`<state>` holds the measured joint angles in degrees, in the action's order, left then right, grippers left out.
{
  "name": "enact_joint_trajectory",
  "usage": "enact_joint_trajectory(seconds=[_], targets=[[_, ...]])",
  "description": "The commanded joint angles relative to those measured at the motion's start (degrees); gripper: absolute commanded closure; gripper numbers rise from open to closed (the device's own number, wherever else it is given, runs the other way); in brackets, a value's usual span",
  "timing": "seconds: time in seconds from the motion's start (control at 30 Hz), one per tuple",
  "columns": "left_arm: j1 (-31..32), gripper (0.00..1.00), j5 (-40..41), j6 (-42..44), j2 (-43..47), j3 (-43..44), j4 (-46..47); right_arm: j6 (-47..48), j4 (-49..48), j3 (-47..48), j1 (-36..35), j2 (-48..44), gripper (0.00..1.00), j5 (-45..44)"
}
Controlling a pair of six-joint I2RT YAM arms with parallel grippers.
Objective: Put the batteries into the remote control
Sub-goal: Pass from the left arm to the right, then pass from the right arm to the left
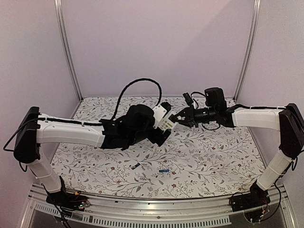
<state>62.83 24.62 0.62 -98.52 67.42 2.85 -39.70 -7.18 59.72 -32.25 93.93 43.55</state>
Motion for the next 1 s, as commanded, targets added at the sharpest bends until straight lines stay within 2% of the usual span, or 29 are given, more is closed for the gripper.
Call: enact_joint_trajectory(seconds=[0.0, 0.1, 0.17, 0.23, 0.43, 0.67, 0.83, 0.97], targets=[[3.39, 0.01, 9.35, 11.23, 3.66, -3.08, 5.88, -3.51, -1.13, 0.05, -0.18, -0.46, 1.0, -3.89], [6.87, 0.01, 17.62, 21.26, 1.15, -3.1, 10.02, -6.77, -0.18, 0.27, -0.02, -0.41, 0.99, -6.18], [8.64, 0.0, 21.81, 25.91, -1.8, -0.82, 8.2, -8.43, 1.53, 0.76, -0.04, -0.33, 0.99, -7.09], [9.85, 0.01, 24.23, 28.18, -4.41, 1.69, 5.68, -9.54, 2.5, 0.95, -0.06, -0.45, 0.99, -7.41], [12.66, 0.09, 29.13, 35.83, -10.02, 5.12, 5.98, -12.95, 3.01, -0.2, -0.04, -1.73, 1.0, -7.37], [13.16, 0.09, 36.82, 47.15, -15.51, 6.5, 13.67, -16.57, 2.7, -2.77, -0.17, -5.22, 1.0, -6.3], [13.11, 0.2, 41.08, 53.68, -18.05, 7.38, 20.09, -18.66, 2.6, -5.01, -0.18, -8.11, 1.0, -5.56], [13.16, 0.39, 41.91, 57.38, -18.72, 7.67, 23.62, -19.72, 1.99, -6.37, -0.17, -9.0, 0.99, -5.03]])
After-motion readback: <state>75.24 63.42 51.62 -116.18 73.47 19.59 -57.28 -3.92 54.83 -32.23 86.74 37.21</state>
